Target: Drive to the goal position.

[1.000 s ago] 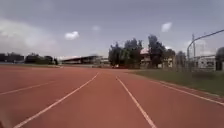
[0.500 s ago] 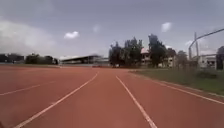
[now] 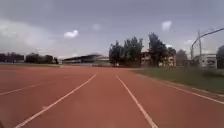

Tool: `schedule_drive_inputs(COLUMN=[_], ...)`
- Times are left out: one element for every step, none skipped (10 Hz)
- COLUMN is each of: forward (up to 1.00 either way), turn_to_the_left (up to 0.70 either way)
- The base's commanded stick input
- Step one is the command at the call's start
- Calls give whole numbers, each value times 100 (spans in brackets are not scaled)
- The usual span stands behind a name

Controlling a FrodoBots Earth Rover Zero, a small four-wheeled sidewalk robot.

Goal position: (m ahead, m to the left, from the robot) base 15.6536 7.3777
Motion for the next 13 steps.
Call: schedule_drive_inputs(forward=[45,45,45,45,45,45,45,45,45,45,45,45,45], turn_to_the_left=[0,0,0,0,0,0,0,0,0,0,11,27,27])
